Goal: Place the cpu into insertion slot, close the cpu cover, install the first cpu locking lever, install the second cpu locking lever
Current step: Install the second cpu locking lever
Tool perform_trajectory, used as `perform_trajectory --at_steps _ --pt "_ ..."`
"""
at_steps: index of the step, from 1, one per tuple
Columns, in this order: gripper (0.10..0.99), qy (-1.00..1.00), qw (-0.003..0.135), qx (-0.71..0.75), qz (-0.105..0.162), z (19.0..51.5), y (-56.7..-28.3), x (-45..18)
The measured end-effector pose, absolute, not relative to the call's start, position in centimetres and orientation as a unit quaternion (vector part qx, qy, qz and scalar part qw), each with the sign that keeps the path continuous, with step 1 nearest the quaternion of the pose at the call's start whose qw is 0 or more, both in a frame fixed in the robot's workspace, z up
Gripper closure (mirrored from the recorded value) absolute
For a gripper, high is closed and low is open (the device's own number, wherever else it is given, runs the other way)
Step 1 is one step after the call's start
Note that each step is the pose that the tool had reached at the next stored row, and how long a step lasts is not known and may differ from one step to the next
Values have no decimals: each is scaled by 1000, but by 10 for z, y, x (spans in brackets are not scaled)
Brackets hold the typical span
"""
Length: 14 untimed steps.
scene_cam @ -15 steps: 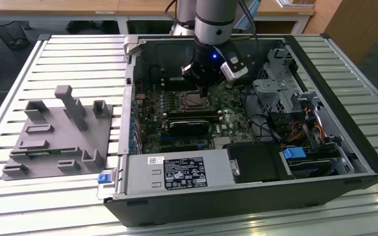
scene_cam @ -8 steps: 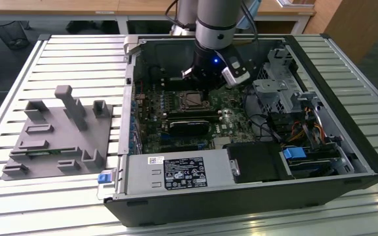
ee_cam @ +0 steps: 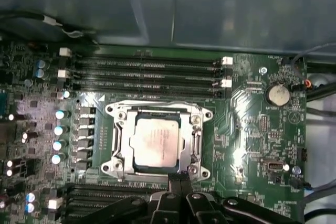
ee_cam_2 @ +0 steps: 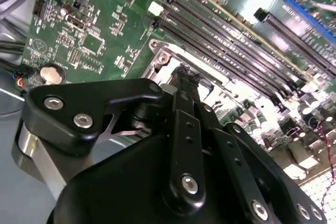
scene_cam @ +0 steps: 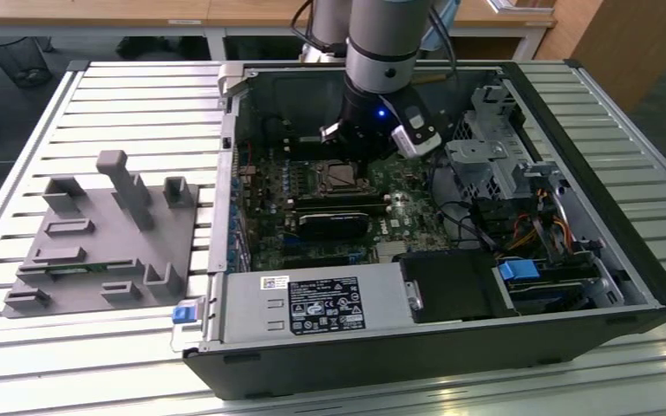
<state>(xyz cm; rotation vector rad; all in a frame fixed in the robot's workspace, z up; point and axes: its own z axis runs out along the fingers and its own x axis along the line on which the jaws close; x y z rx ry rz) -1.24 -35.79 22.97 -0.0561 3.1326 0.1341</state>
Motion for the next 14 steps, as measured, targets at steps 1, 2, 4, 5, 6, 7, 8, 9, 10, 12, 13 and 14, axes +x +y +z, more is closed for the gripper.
perform_trajectory --at_steps 1,2,4,5,6,7,8,9,10,12,13,14 --pt "980 999 3 -18 45 230 -358 -12" --pt "980 999 3 -18 45 229 -359 -12" --pt "980 999 3 -18 45 229 -362 -12" --pt "980 999 3 -18 45 229 -364 -12" --pt "980 999 3 -18 45 229 -365 -12" --pt "980 999 3 -18 45 229 -367 -13" --pt "980 999 3 -18 45 229 -369 -13" --pt "980 999 3 -18 45 229 -370 -13" --pt "980 999 3 -18 46 229 -371 -14" --pt "980 999 3 -18 47 229 -372 -16" --pt "980 999 3 -18 47 229 -372 -17" --pt "980 999 3 -18 48 229 -372 -18"
